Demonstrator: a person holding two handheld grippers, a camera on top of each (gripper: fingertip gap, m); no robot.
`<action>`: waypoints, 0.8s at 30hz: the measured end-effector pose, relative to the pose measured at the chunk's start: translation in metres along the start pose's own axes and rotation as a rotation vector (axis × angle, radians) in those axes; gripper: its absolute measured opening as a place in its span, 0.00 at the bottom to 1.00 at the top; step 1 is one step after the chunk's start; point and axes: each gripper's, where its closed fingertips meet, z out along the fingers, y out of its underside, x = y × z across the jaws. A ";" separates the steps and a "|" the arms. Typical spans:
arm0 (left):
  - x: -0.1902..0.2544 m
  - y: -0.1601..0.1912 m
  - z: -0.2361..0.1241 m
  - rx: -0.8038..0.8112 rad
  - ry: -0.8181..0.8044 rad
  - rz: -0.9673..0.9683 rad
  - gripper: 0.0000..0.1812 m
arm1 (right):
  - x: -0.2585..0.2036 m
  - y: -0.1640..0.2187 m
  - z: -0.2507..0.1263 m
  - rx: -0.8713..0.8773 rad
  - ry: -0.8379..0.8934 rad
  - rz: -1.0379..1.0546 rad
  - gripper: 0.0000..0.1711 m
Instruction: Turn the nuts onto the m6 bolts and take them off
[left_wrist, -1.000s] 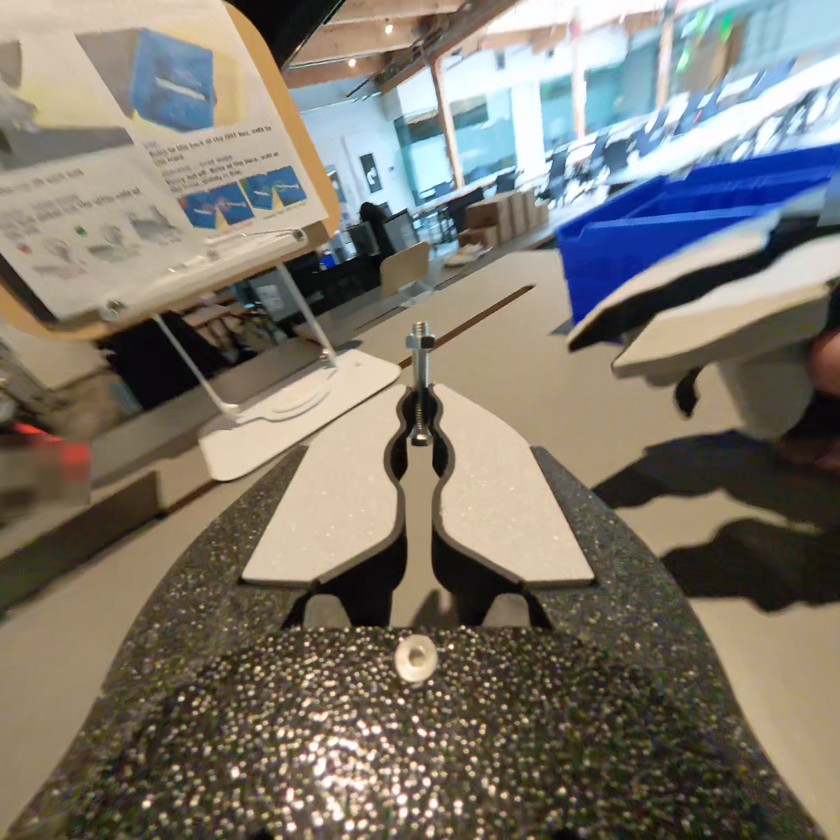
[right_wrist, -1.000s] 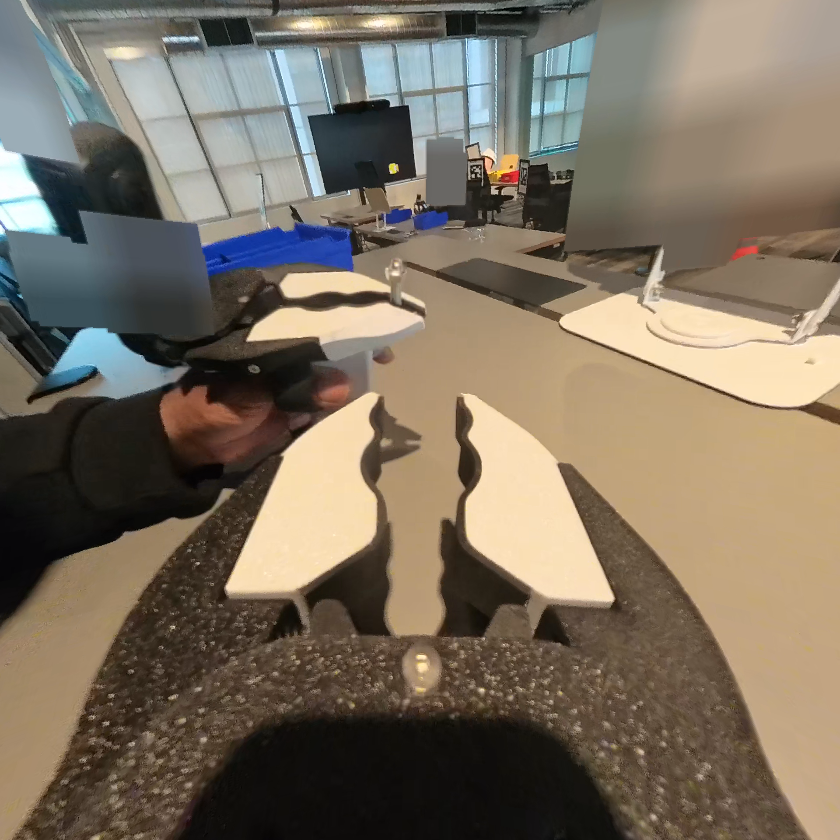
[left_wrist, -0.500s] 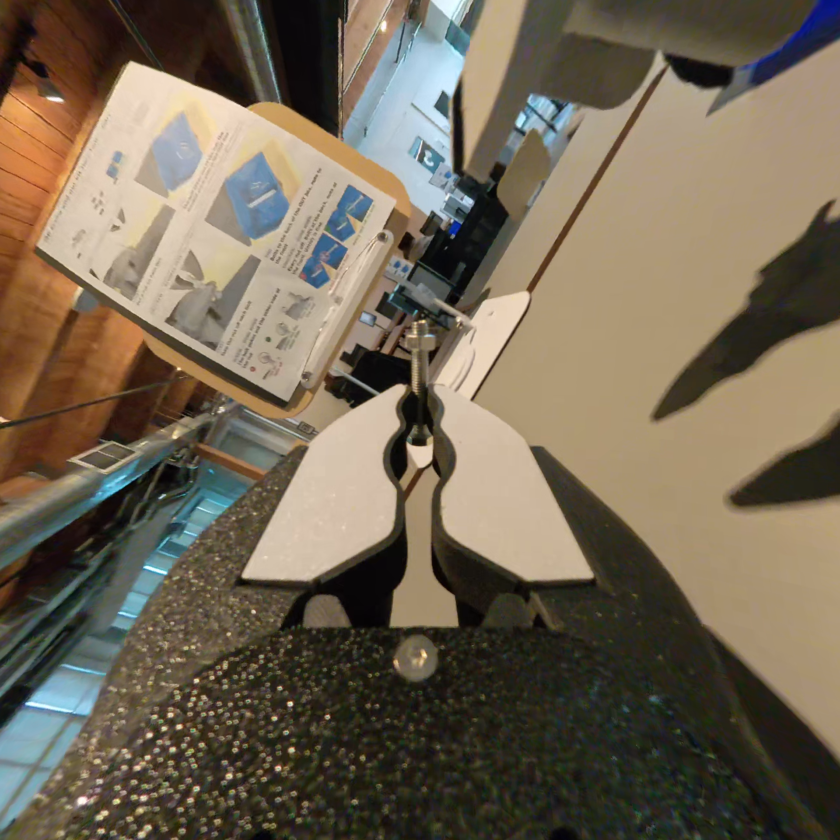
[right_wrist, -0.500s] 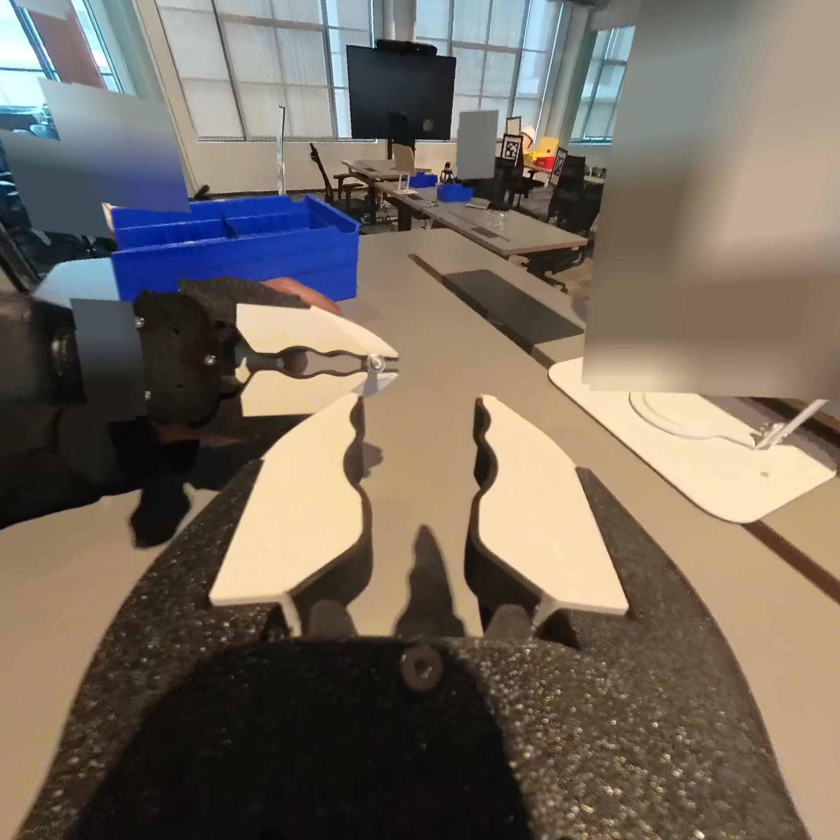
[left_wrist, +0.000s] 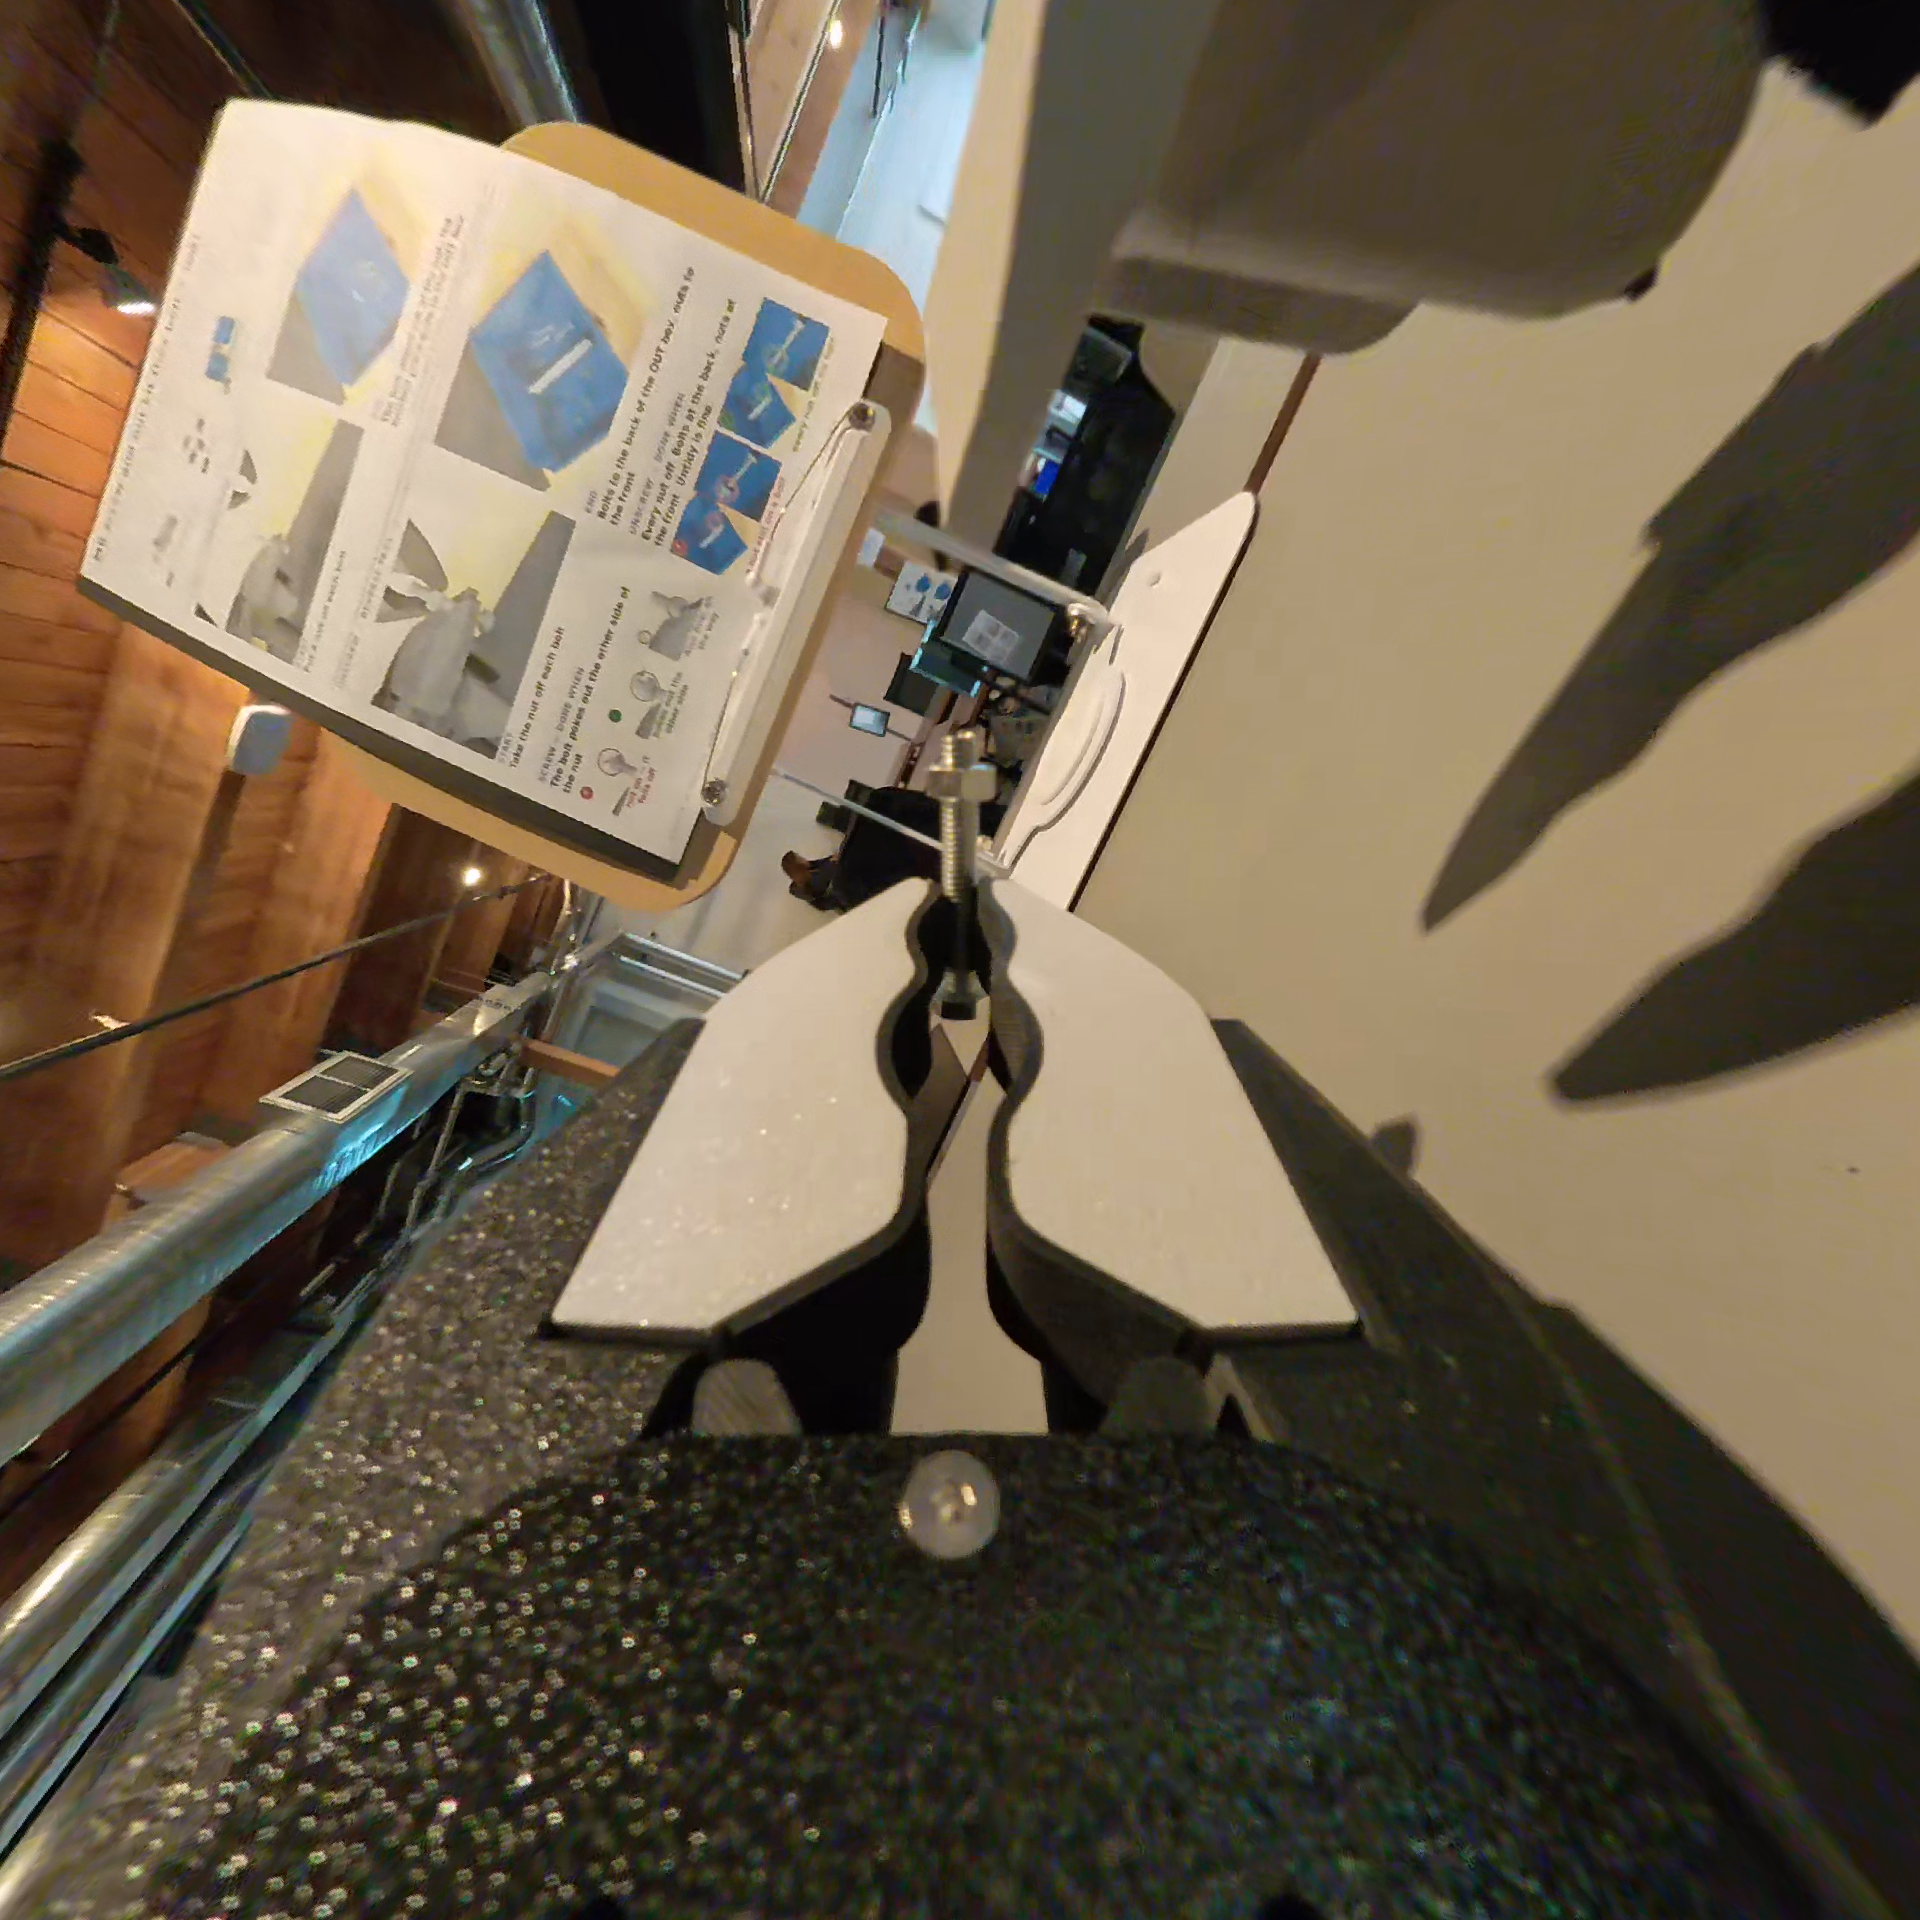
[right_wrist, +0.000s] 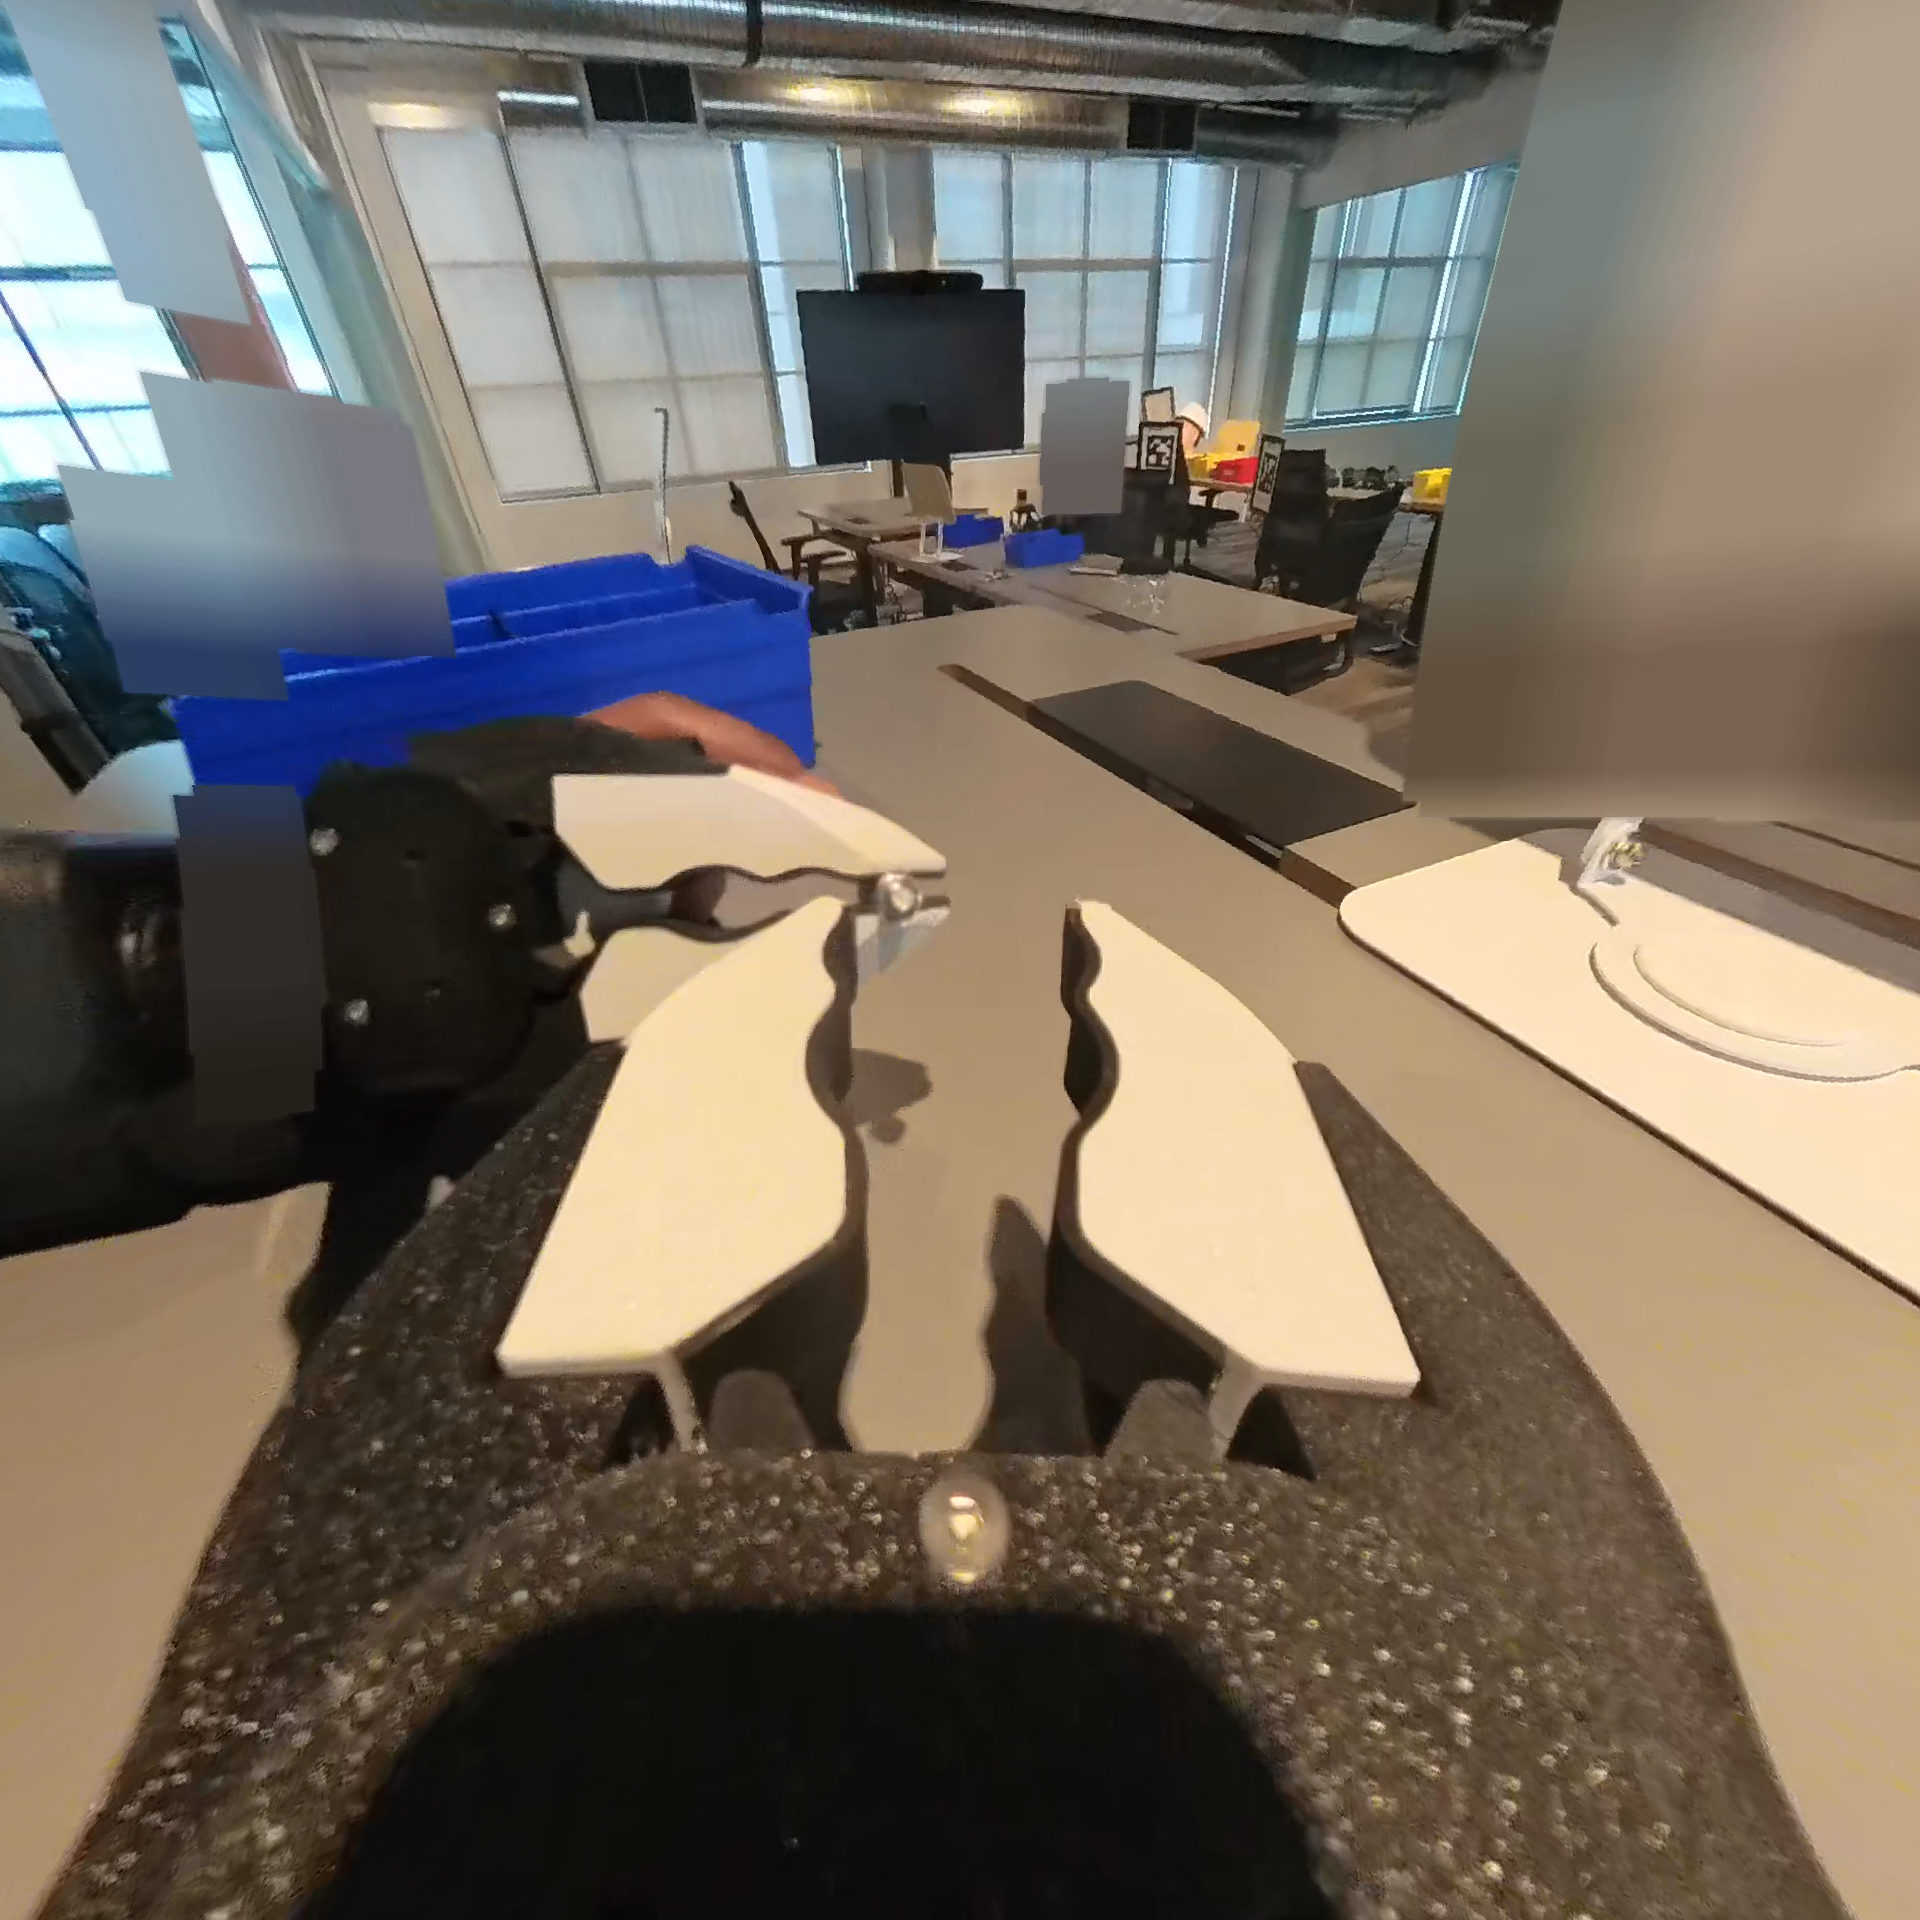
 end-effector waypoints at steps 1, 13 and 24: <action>0.000 0.000 0.001 0.007 0.010 -0.006 0.03 | -0.001 0.000 -0.002 -0.004 0.001 -0.015 0.22; 0.000 0.001 0.001 0.058 0.080 -0.010 0.03 | -0.004 0.018 0.012 -0.106 -0.029 -0.072 0.24; 0.005 0.003 0.001 0.044 0.100 0.033 0.03 | -0.005 0.021 0.014 -0.121 -0.042 -0.061 0.23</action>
